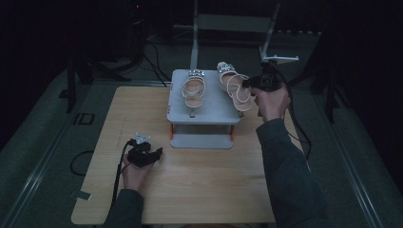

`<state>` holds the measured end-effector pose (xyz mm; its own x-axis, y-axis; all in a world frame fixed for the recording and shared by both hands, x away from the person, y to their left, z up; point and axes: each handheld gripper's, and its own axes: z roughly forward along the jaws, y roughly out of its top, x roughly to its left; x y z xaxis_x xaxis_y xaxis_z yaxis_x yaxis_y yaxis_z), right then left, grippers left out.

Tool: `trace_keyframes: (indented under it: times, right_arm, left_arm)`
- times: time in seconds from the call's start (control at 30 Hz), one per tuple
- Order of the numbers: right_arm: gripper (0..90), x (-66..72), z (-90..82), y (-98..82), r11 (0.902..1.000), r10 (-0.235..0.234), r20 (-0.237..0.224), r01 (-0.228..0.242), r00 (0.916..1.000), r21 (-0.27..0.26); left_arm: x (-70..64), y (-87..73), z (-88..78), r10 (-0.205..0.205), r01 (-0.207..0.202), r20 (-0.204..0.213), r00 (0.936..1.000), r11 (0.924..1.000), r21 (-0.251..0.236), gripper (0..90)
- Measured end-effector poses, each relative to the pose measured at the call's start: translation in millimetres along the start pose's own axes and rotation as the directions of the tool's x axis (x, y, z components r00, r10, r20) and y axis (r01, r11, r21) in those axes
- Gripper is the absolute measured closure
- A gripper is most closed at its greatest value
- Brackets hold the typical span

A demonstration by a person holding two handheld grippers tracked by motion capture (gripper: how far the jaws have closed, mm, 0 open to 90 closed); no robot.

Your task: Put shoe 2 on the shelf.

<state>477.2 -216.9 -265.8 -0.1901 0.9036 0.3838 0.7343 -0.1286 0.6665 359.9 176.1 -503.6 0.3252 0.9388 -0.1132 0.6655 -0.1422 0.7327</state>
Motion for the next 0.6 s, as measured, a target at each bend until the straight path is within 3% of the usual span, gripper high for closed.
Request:
trace_keyframes:
  times: [0.27, 0.6]
  right_arm:
    - [82.7, 16.4, 11.0, 0.0, 0.9996, -0.009, -0.021, 0.009, 0.9997, 0.027]
    - [82.6, 25.7, 20.1, -0.5, 0.9987, -0.013, -0.022, 0.014, 0.9997, 0.048]
  left_arm:
    - [0.1, 0.1, 0.1, -0.001, 0.001, 0.003, 1.0000, 1.0000, -0.001, 44.8]
    - [0.3, 0.5, 0.5, 0.002, -0.002, 0.006, 1.0000, 1.0000, 0.000, 44.8]
